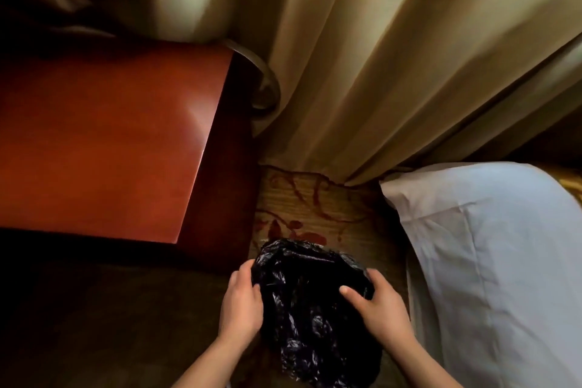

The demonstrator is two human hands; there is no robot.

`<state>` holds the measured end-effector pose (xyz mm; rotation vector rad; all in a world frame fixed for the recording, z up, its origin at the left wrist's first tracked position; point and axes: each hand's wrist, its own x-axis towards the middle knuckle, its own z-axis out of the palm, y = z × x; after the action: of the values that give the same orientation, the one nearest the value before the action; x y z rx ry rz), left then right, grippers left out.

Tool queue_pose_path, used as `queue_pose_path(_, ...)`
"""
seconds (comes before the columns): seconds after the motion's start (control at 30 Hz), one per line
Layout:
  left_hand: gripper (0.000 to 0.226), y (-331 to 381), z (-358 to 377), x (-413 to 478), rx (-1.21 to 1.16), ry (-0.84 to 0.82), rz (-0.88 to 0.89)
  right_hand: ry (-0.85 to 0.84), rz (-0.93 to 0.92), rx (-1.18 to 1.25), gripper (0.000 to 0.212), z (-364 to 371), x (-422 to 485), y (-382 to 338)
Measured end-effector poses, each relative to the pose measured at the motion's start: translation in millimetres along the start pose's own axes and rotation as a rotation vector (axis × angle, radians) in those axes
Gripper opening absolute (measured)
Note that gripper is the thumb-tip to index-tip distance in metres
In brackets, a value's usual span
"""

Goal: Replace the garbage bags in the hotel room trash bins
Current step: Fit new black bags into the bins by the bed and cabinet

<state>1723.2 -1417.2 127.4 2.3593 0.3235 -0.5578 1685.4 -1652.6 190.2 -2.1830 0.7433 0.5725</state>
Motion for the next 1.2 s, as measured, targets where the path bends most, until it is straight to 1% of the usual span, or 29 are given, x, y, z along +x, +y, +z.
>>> queue_pose_path(0.03,0.047,-4.6,4.1,3.2,-0.003,-0.013,-0.024,-0.009,0.006,0.001,0.065,5.2,2.1,4.2)
queue_pose_path(0.1,0.047,-9.0,9.3,9.1,-0.007,-0.026,-0.050,-0.019,0.008,-0.011,0.055,10.8,5.2,9.1)
queue_pose_path(0.27,0.048,-12.3,20.1,17.6,0.010,-0.028,-0.050,-0.017,0.005,-0.011,0.036,25.5,17.8,17.7)
queue_pose_path(0.3,0.048,-15.2,22.3,17.4,0.019,-0.036,-0.056,-0.039,0.006,-0.004,0.036,29.4,19.0,18.2)
queue_pose_path(0.37,0.049,-23.4,26.0,14.0,0.030,-0.060,-0.090,-0.097,0.017,-0.011,0.052,40.2,18.2,19.4)
queue_pose_path(0.43,0.050,-32.4,27.9,8.6,0.042,-0.087,-0.127,-0.168,0.032,-0.006,0.061,50.2,14.0,19.8)
queue_pose_path(0.5,0.050,-39.7,27.4,2.5,0.045,-0.099,-0.140,-0.216,0.023,0.000,0.061,60.3,11.5,23.6)
queue_pose_path(0.6,0.050,-45.9,26.7,-1.0,0.029,-0.090,-0.144,-0.222,0.021,0.000,0.059,69.0,10.3,28.9)
queue_pose_path(0.7,0.050,-42.1,26.7,4.8,0.002,-0.072,-0.147,-0.181,0.030,0.021,0.056,68.2,14.1,31.0)
queue_pose_path(0.8,0.050,-34.9,26.5,13.2,-0.077,-0.036,-0.119,-0.071,0.036,0.066,0.043,63.5,24.1,33.3)
queue_pose_path(0.87,0.049,-32.6,27.0,19.9,-0.110,-0.017,-0.081,-0.002,0.049,0.081,0.046,63.7,33.2,38.5)
queue_pose_path(0.97,0.047,-36.4,33.7,32.7,-0.068,-0.018,-0.042,0.052,0.059,0.061,0.047,68.7,48.9,46.3)
queue_pose_path(1.0,0.047,-39.7,37.3,37.6,-0.043,-0.026,-0.042,0.055,0.061,0.049,0.050,71.0,54.9,48.3)
queue_pose_path(1.1,0.048,-55.5,49.9,53.4,0.022,-0.062,-0.070,0.054,0.055,-0.028,0.070,82.5,69.4,55.4)
queue_pose_path(1.13,0.049,-61.3,53.4,58.5,0.030,-0.063,-0.091,0.090,0.014,-0.095,0.077,86.9,70.8,59.0)
queue_pose_path(1.2,0.049,-70.2,58.3,66.0,0.014,-0.049,-0.124,0.223,-0.160,-0.302,0.085,94.5,64.0,66.9)
